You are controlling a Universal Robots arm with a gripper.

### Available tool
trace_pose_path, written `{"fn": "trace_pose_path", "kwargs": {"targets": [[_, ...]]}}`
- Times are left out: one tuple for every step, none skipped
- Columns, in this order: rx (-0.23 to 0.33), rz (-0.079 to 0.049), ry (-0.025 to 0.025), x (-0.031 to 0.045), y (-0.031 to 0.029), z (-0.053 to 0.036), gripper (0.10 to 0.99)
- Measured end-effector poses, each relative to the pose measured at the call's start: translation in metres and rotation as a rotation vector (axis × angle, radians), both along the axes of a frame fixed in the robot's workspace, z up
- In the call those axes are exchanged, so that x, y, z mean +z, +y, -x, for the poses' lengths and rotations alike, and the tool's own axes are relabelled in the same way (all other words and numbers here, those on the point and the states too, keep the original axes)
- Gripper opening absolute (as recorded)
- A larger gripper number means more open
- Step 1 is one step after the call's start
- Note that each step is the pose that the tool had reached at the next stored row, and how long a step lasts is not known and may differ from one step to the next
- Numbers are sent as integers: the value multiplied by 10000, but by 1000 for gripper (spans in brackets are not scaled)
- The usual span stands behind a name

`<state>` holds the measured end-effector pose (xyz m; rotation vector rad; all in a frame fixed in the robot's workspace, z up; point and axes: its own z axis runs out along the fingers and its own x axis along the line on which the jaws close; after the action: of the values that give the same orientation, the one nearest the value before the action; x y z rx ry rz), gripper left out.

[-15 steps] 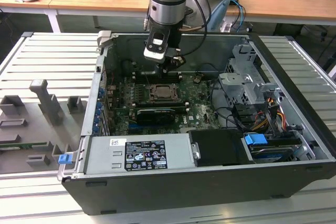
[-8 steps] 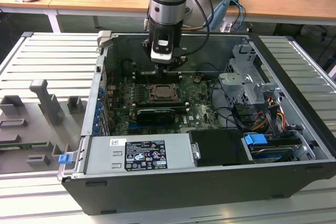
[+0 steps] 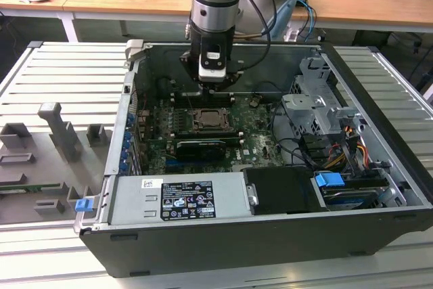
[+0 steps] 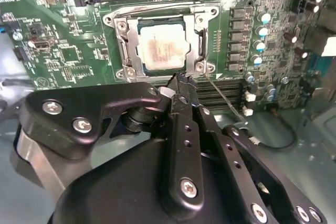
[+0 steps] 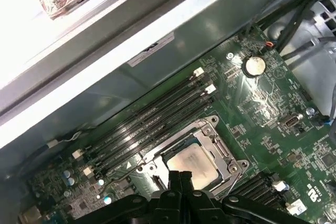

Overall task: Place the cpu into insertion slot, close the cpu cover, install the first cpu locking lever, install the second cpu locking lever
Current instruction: 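Install the first cpu locking lever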

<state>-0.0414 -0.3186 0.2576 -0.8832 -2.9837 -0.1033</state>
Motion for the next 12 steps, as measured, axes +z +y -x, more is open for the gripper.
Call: {"fn": "trace_pose_path", "kwargs": {"targets": [[127, 0, 0, 0, 0, 1, 106], [266, 0, 0, 0, 0, 2, 106], [404, 0, 0, 0, 0, 2, 106], [558, 0, 0, 0, 0, 3, 106], [705, 0, 0, -1, 0, 3, 106], [824, 0, 0, -1, 0, 3, 106], [1040, 0, 0, -1, 0, 4, 106], [1232, 0, 0, -1, 0, 4, 106], [1929, 0, 0, -2, 0, 5, 106], [2599, 0, 0, -4, 0, 5, 106], [3136, 1, -18, -5, -3, 5, 106], [3395, 13, -89, -6, -8, 6, 106]]}}
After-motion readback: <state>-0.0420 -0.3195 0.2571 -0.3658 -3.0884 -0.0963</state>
